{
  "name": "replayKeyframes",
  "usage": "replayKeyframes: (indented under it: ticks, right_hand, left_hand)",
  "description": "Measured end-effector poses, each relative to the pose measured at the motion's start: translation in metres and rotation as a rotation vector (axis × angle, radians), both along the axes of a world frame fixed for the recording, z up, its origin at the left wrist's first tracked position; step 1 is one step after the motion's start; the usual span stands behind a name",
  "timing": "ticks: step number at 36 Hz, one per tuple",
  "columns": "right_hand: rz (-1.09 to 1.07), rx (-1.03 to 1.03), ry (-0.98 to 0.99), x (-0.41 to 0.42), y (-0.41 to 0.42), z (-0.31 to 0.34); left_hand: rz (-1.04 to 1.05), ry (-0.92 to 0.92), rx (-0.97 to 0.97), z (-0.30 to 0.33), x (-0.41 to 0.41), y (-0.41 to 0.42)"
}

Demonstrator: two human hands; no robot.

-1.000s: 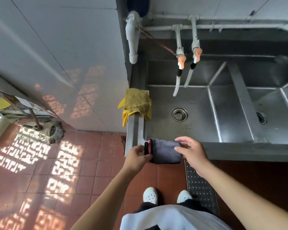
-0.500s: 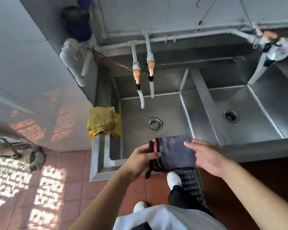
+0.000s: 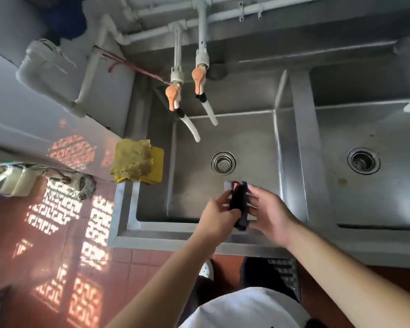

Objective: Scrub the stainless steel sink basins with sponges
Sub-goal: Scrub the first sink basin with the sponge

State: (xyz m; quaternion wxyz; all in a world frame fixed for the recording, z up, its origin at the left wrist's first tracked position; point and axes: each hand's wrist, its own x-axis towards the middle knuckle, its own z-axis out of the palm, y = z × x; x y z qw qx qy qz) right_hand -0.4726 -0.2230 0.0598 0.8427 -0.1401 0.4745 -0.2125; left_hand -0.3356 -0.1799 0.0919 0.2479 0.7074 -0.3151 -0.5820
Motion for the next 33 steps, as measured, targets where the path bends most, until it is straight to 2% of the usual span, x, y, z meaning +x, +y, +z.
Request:
replayKeyframes:
  ticks: [4,6,9,11,12,14,16,17,21,22,25,26,28,30,33]
  right_hand:
    - [0.062,-0.112,0.065,0.003,-0.014,-0.001]
    - [0.053,-0.121,0.102,0.003,-0.017,-0.006]
    - [0.014,-0.091,0.157,0.004,-0.017,-0.016]
    - [-0.003,-0.065,0.168,0.004,-0.018,-0.021]
    - [-0.006,-0.047,0.17,0.004,-0.019,-0.024]
    - [0.002,-0.014,0.168,0.002,-0.021,-0.029]
    - [0.026,0.001,0.148,0.001,-0.026,-0.031]
    - [0.036,0.0,0.133,0.0,-0.029,-0.031]
    - [0.068,-0.041,0.102,0.003,-0.039,-0.027]
    - [0.051,-0.049,0.131,0.006,-0.041,-0.026]
    - [-0.087,-0.058,0.323,0.02,-0.047,-0.025]
    - [-0.134,-0.062,0.401,0.026,-0.05,-0.027]
    - [-0.194,-0.078,0.509,0.04,-0.055,-0.034]
    - [-0.214,-0.108,0.541,0.059,-0.06,-0.046]
    - [-0.225,-0.168,0.549,0.091,-0.069,-0.063]
  left_hand:
    - [-0.272,-0.116,-0.05,0.007,-0.024,-0.004]
    - [-0.295,-0.081,-0.01,0.01,-0.022,-0.005]
    - [-0.262,0.045,0.075,0.008,-0.008,-0.007]
    - [-0.141,0.155,0.077,0.001,0.004,-0.008]
    - [-0.056,0.163,0.079,-0.003,0.01,-0.009]
    - [0.084,0.035,0.074,-0.01,0.025,-0.01]
    - [0.143,-0.118,0.014,-0.02,0.04,-0.011]
    - [0.155,-0.134,-0.01,-0.023,0.046,-0.012]
    - [0.134,0.075,0.004,-0.032,0.059,-0.02]
    - [0.11,0.032,-0.019,-0.035,0.06,-0.022]
    - [-0.035,-0.252,-0.18,-0.042,0.064,-0.032]
    - [-0.084,-0.258,-0.204,-0.046,0.065,-0.037]
    - [-0.161,-0.111,-0.144,-0.054,0.068,-0.045]
    - [-0.182,0.119,-0.07,-0.065,0.07,-0.054]
    - [-0.094,0.276,-0.074,-0.091,0.074,-0.067]
